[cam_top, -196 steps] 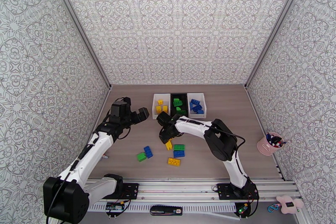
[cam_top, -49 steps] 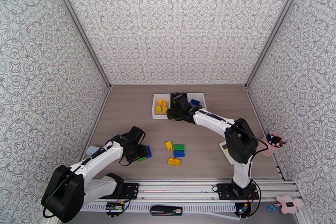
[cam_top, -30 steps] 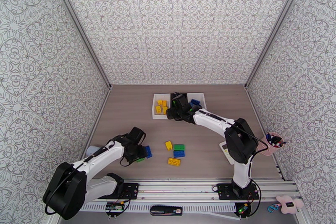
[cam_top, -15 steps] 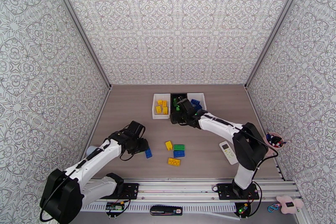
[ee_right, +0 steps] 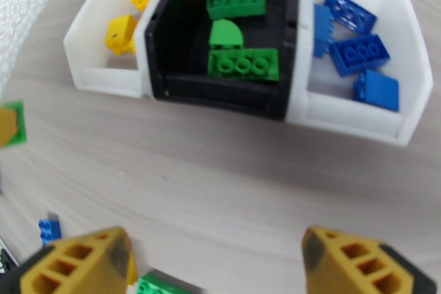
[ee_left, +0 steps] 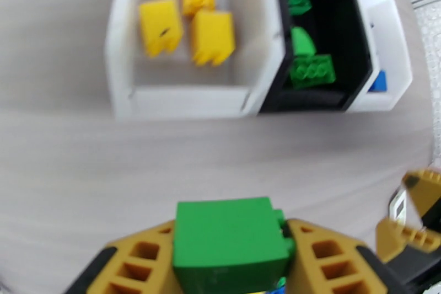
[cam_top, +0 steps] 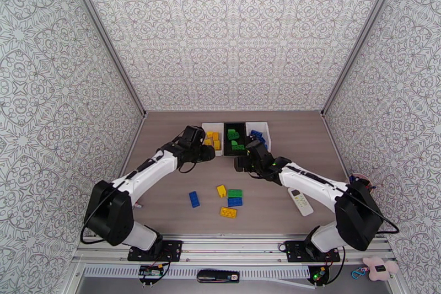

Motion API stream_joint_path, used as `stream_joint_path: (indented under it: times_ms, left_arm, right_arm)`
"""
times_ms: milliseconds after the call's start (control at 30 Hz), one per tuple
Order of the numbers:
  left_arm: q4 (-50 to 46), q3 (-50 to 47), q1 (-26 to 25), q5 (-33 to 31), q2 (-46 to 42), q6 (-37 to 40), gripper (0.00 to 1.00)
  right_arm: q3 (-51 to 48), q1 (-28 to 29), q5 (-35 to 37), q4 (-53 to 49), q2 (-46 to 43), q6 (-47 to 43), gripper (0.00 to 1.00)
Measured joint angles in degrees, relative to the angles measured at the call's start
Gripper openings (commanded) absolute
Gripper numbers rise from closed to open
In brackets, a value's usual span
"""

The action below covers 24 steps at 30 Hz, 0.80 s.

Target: Sort the legos into containers by color

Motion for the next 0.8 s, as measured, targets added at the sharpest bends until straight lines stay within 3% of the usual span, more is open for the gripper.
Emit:
stream_joint_path:
  times_ms: [300,567,800]
  left_arm:
    - [2.6,20.9,-1.4,2.7,19.4,1.5,0.40]
    - [3.1,36.7,-1.6,4.5,31.5,-0.2,0.41]
    - [1.1,42.9,-1.6,5.2,37.1,-1.1,0.57]
  right_arm:
    - [-5.1,0.0,1.8,-0.9,-4.6,2.6,0.85]
    - [-5.6,0.0,2.2,-1.1,-4.7,2.9,0.85]
    - [-5.6,0.0,2.4,-1.5,-4.7,2.9,0.85]
